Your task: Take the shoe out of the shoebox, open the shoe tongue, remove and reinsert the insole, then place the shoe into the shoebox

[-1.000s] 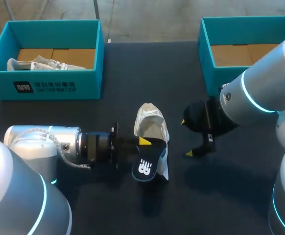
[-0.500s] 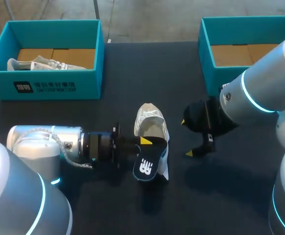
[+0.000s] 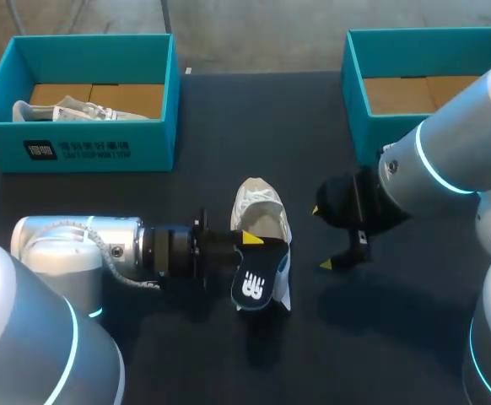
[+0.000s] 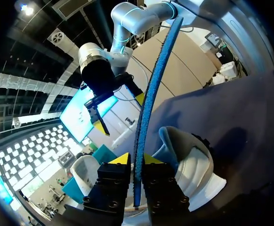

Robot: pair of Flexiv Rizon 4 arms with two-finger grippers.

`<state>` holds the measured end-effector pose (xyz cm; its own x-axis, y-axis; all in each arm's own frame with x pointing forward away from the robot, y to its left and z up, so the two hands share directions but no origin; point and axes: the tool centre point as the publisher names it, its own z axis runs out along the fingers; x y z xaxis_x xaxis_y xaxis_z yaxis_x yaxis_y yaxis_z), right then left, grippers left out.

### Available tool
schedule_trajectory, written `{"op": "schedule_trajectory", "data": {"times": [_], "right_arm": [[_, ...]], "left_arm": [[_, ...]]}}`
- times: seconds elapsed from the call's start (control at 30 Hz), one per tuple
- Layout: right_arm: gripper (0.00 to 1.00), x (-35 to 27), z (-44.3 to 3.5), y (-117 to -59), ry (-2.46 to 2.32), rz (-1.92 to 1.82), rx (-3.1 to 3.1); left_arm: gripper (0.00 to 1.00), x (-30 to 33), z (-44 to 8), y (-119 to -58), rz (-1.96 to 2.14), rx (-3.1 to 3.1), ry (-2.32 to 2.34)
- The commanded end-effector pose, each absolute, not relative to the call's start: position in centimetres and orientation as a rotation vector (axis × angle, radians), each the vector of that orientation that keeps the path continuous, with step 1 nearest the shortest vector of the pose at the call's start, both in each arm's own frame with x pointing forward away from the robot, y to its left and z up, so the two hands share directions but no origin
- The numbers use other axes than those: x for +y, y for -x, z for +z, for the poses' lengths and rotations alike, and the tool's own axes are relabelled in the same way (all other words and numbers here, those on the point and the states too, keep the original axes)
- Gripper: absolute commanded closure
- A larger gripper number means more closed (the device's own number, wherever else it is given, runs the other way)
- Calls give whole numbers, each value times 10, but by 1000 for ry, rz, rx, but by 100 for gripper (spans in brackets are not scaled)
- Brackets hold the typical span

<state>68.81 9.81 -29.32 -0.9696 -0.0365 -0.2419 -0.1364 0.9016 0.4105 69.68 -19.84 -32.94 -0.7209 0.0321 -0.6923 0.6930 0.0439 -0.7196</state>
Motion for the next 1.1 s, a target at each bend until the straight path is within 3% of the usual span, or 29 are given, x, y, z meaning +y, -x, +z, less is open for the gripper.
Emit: {"op": "schedule_trajectory", "data": {"times": [0.03,0.33,0.43,0.53,1.1], "right_arm": [[0,97,-294,-688,134,640,2837],[0,97,-294,-688,134,640,2837],[0,97,-294,-688,134,640,2837],[0,97,-294,-688,134,640,2837],[0,97,-294,-688,134,640,2837]], "left_arm": [[86,-198,-323,-694,-1724,1813,-728],[78,-201,-315,-682,-1730,1797,-748],[85,-202,-313,-678,-1733,1800,-754],[99,-203,-311,-675,-1737,1799,-755],[100,-206,-330,-681,-1763,1819,-736]]}}
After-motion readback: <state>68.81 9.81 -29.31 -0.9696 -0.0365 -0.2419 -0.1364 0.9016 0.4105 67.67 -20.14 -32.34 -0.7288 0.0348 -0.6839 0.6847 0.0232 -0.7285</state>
